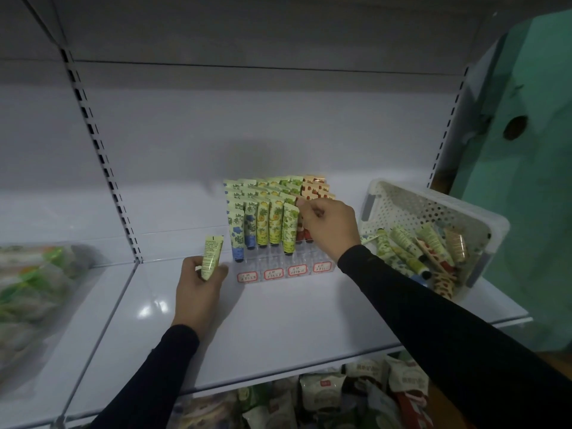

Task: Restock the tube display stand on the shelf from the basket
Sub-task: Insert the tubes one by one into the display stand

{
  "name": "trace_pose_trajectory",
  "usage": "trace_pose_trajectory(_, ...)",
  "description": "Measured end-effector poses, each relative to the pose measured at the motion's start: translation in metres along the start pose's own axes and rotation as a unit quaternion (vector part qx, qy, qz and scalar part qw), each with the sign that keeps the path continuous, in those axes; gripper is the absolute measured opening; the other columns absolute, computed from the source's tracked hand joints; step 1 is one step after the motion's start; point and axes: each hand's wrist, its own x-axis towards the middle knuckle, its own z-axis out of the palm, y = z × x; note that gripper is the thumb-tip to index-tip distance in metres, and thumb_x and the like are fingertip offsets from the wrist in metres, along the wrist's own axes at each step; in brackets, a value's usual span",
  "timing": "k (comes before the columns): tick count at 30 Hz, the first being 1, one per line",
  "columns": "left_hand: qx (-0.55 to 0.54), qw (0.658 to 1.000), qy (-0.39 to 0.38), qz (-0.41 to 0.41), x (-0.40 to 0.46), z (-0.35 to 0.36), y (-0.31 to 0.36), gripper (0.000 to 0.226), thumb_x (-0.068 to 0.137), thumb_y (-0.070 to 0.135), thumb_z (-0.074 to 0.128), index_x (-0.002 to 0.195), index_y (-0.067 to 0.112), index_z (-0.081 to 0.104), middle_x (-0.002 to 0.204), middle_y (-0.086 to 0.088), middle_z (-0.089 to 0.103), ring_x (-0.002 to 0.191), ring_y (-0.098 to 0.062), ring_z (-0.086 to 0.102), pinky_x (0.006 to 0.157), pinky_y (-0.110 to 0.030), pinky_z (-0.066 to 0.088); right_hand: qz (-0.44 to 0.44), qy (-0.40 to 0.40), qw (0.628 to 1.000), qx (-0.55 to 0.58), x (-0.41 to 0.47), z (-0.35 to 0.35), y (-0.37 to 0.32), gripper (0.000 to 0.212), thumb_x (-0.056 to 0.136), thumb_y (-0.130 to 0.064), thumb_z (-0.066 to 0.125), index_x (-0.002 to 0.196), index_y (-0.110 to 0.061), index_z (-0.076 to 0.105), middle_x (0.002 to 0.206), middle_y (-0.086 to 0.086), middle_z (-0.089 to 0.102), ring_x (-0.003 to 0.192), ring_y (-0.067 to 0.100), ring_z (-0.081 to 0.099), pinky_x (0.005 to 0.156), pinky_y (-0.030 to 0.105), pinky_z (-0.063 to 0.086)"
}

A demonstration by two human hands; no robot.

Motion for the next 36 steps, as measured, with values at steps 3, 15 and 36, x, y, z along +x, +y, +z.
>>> trace_pose_trajectory(3,0.011,1.0,-0.004,0.021,-0.002,-0.002,0.003,0.016,0.086,0.029,0.065,0.088,0.035,0.051,0.079,-0.006,0.058,0.066,-0.02,0.05,0.062,-0.034,0.041,0.002,0.018,1.0,0.002,-0.005,-0.005,0.002,0.041,0.097,-0.041,0.051,0.066,-0.018,0.063,0.061,-0.012,0.059,0.062,0.003,0.055,0.061,0.02,0.04)
trace_pose_trajectory(15,-0.128,0.963,-0.234,-0.04,-0.032,0.017,0.06,0.018,0.095,0.024,0.058,0.107,0.01,0.059,0.086,-0.013,0.067,0.066,-0.02,0.054,0.053,-0.03,0.043,0.019,-0.113,0.981,0.157,-0.031,-0.016,-0.015,0.028,0.093,-0.04,0.058,0.089,-0.017,0.073,0.091,0.002,0.072,0.075,0.02,0.068,0.078,0.041,0.057)
trace_pose_trajectory(36,-0.122,0.95,-0.274,-0.083,-0.04,0.029,0.057,0.019,0.098,0.02,0.054,0.103,0.007,0.067,0.086,-0.008,0.069,0.069,-0.018,0.056,0.062,-0.027,0.052,0.131,-0.197,0.929,0.285,-0.028,-0.016,-0.016,0.017,0.088,-0.018,0.069,0.099,-0.005,0.071,0.087,0.011,0.072,0.077,0.019,0.069,0.075,0.03,0.06)
